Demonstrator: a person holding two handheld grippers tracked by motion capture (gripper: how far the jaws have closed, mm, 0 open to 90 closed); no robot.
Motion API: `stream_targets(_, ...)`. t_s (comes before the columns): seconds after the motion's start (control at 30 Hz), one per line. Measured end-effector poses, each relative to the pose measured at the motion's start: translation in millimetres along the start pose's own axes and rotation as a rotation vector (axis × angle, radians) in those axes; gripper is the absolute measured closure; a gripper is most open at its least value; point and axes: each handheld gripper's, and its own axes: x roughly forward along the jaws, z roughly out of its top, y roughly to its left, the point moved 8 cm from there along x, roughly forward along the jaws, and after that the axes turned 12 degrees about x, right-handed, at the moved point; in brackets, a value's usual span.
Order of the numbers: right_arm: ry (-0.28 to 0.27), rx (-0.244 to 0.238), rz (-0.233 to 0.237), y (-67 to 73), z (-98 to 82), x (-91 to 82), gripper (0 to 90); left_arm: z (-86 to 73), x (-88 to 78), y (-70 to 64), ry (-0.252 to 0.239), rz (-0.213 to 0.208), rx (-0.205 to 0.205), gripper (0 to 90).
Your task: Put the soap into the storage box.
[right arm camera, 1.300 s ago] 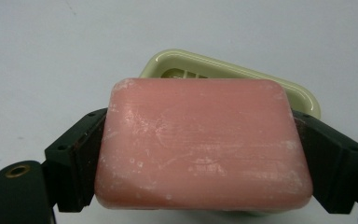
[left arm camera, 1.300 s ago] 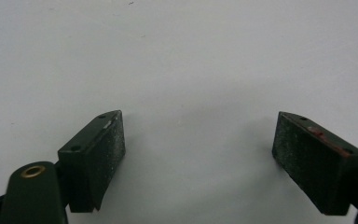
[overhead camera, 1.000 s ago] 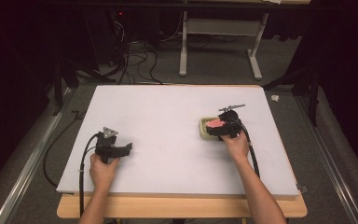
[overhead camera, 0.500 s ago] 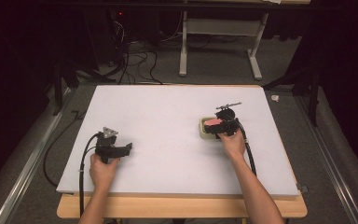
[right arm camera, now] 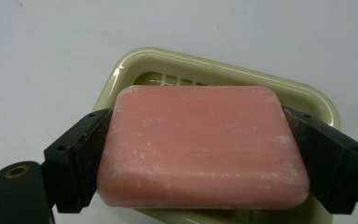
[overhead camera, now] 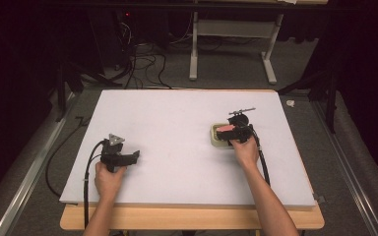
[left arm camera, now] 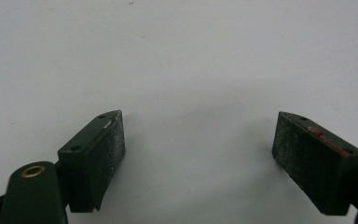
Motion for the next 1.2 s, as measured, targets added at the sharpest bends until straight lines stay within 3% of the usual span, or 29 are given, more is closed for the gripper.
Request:
stream_targets(0.4,-0.025,-0.004,0.013,0.0,2.7,-6.2,12.4,0.0,0.0,0.0,0.000,0.000,0.000,17.4)
stream_targets(1.2,-0.147,-0.022,0.031,-8.7,10.4,-39.9,14.0,0.0,0.0,-0.1,0.000,0.000,0.001,17.5)
